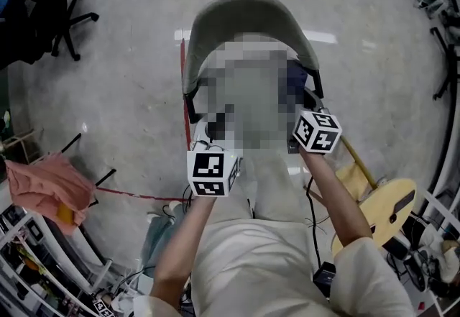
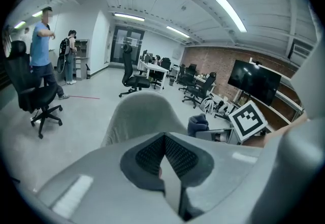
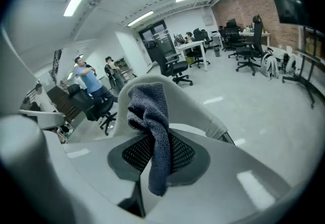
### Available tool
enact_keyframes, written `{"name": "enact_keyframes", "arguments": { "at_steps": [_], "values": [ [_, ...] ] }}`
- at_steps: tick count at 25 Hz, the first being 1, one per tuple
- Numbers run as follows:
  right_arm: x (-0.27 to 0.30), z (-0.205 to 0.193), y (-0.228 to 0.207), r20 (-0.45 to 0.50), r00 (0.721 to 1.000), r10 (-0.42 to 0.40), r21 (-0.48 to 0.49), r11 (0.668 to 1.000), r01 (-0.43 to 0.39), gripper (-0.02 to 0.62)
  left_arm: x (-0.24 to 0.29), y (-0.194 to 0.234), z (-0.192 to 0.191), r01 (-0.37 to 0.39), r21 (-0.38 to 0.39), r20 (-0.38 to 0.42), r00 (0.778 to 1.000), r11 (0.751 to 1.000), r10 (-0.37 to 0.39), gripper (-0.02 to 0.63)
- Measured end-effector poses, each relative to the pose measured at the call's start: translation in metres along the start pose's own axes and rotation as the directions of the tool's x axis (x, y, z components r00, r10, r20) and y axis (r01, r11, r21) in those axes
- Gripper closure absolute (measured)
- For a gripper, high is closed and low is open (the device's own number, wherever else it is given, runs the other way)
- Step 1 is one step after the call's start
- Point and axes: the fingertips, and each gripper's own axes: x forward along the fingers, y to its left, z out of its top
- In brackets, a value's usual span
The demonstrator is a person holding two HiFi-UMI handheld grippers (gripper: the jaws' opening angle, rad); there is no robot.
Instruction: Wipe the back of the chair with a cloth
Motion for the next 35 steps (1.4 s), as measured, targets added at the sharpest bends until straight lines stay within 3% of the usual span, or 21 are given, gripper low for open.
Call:
{"name": "enact_keyframes", "arguments": {
  "at_steps": [3, 6, 9, 18, 22, 26, 35],
  "values": [
    [-0.030, 0.020, 0.032, 0.027, 0.998, 0.052, -0.068, 0.996, -0.050, 0.512, -0.017, -0.010, 0.014, 0.004, -0.005, 0.017, 1.000, 1.000, -0.004, 0.604],
    [-0.064, 0.046, 0.061, 0.076, 0.992, 0.097, -0.137, 0.987, -0.086, 0.512, -0.037, -0.020, 0.029, 0.020, -0.073, 0.043, 0.999, 0.997, -0.017, 0.604],
    [-0.104, 0.067, 0.086, 0.126, 0.982, 0.138, -0.182, 0.977, -0.114, 0.512, -0.065, -0.034, 0.041, 0.019, -0.093, 0.066, 0.998, 0.996, -0.012, 0.604],
    [-0.208, 0.112, 0.152, 0.238, 0.935, 0.262, -0.240, 0.949, -0.205, 0.512, -0.128, -0.075, 0.097, 0.056, -0.006, 0.169, 0.984, 0.998, -0.054, 0.606],
    [-0.249, 0.115, 0.178, 0.274, 0.911, 0.308, -0.258, 0.936, -0.239, 0.512, -0.161, -0.089, 0.122, 0.059, -0.006, 0.206, 0.977, 0.998, -0.056, 0.604],
    [-0.285, 0.121, 0.191, 0.323, 0.886, 0.333, -0.270, 0.930, -0.251, 0.512, -0.192, -0.103, 0.143, 0.041, 0.044, 0.284, 0.957, 0.998, -0.052, 0.606],
    [-0.324, 0.123, 0.200, 0.378, 0.853, 0.360, -0.289, 0.921, -0.261, 0.512, -0.222, -0.134, 0.143, 0.002, 0.089, 0.333, 0.942, 0.996, -0.031, 0.604]
  ]
}}
